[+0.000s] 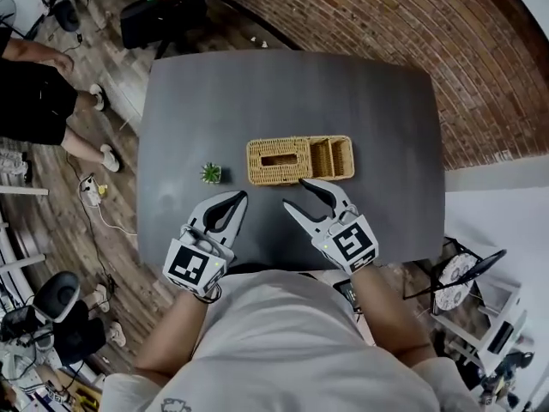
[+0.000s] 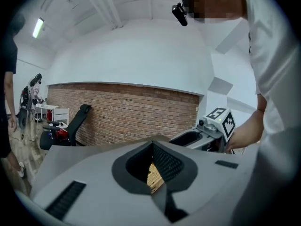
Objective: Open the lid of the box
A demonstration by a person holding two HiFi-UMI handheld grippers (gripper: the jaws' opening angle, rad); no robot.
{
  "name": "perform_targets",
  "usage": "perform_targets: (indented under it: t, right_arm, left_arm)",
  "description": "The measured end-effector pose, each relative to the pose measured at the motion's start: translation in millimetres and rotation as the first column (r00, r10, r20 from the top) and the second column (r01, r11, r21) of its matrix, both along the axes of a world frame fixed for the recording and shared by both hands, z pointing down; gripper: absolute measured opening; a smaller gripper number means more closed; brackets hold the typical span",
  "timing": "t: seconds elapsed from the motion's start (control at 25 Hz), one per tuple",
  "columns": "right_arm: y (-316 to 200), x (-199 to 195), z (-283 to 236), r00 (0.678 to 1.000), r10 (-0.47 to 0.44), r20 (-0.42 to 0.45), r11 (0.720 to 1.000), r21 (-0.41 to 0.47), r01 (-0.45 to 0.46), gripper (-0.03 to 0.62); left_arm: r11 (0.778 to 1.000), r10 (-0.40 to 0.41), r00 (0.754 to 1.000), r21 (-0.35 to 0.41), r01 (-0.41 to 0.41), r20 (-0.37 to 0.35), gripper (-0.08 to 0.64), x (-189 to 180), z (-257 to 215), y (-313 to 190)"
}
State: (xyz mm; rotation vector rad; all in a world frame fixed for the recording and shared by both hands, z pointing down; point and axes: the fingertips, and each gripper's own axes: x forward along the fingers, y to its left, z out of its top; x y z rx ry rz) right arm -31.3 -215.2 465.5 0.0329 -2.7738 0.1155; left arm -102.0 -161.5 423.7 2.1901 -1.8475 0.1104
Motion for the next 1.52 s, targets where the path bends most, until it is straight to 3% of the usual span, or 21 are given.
perform_targets:
  t: [0.48,0.76,0.92,1.2,1.36,1.52]
  right_arm:
    - [-8,-46,77,0.976,-0.114,-0.184,0.992,-0.074,0.102,0.255]
    - [-14,-60,123,0.934,-0.200,-0.295,0.980,-0.064,0.190,0.278]
    - [-12,-64,147,0.894,-0.243,-0.375,0.969,-0.052,0.242,0.287]
    - [-11,-59,175,0.828,-0.313,-0.466,0.929,0.033,0.369,0.296]
    - [-6,-52,193,0.776,-0.337,-0.533,0.884,0.105,0.456,0.295]
    - [-6,-52,200,0.761,-0.325,-0.561,0.856,0.169,0.489,0.290]
  left_arm:
    - [0.994,0.040,0.999,-0.099,-0.044,-0.033,0.011,-32,68,-21]
    - [0.988,0.070,0.996,-0.138,-0.076,-0.046,0.011,-39,97,-35]
    - [0.983,0.082,0.995,-0.159,-0.091,-0.064,0.011,-50,109,-37]
    - [0.981,0.074,0.994,-0.171,-0.087,-0.081,0.011,-50,123,-48]
    - [0.981,0.073,0.994,-0.173,-0.087,-0.087,0.011,-45,130,-49]
    - [0.981,0.072,0.993,-0.171,-0.087,-0.095,0.011,-46,131,-51]
